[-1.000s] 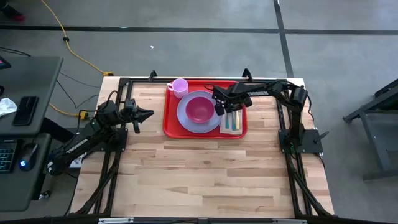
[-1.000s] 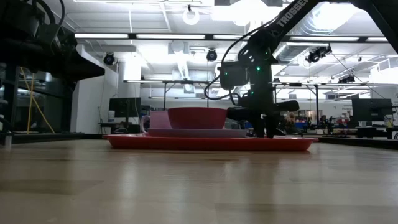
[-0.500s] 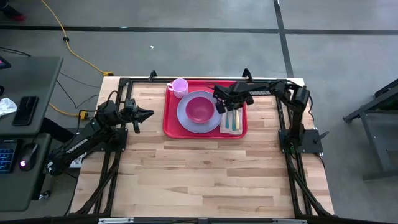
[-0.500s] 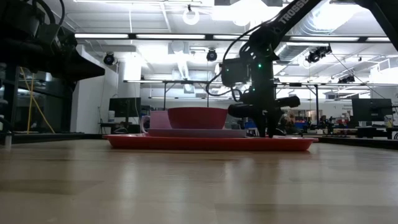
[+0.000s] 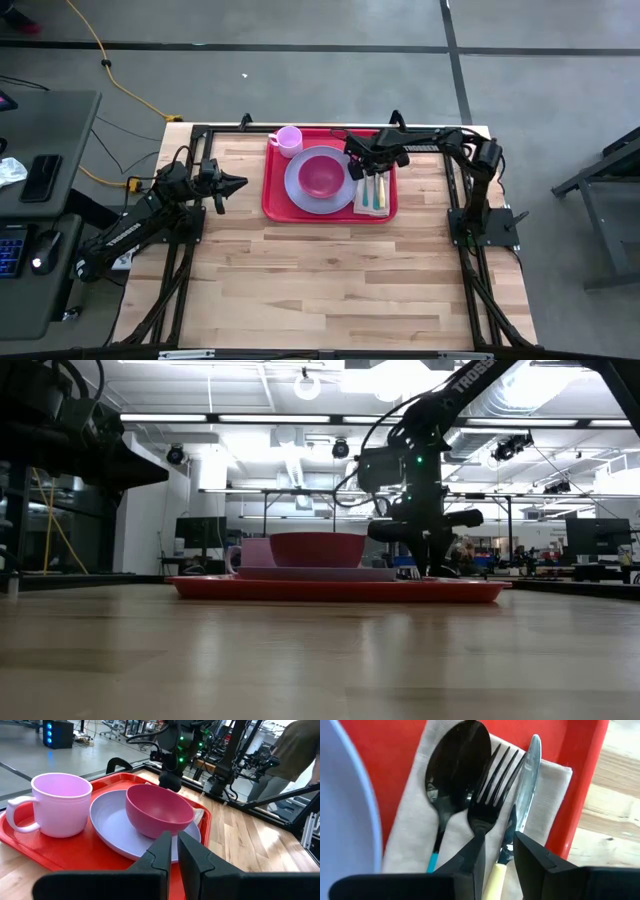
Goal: Set up tray
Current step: Return to Home Position
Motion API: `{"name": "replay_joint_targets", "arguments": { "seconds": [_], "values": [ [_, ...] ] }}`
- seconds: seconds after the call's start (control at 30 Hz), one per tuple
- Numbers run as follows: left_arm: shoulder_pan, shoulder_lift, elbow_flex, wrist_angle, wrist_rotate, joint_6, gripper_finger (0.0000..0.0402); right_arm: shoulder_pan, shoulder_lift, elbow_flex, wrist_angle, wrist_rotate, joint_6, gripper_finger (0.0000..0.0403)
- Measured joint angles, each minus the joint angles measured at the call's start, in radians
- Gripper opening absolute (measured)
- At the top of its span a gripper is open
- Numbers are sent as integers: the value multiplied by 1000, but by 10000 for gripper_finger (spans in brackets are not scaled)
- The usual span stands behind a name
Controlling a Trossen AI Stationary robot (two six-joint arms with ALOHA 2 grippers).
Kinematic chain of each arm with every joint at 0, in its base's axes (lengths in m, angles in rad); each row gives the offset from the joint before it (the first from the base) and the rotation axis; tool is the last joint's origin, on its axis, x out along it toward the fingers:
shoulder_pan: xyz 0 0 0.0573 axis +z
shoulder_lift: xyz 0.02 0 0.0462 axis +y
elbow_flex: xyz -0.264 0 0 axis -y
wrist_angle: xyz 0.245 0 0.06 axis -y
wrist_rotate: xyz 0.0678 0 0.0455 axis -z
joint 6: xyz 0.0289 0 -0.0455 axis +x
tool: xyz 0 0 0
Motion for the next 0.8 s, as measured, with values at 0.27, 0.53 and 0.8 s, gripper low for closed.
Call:
{"name": "replay_joint_targets", "arguments": {
  "seconds": [0.27,0.53,0.8],
  "values": [
    [0,0,0,0,0,-16,62,5,-85,0,-18,-14,5,78],
    [0,0,-2,21,-1,-79,62,55,-314,0,-28,25,-18,78],
    [0,0,-2,24,-3,-83,62,130,-535,0,-93,149,-35,26]
  ]
}}
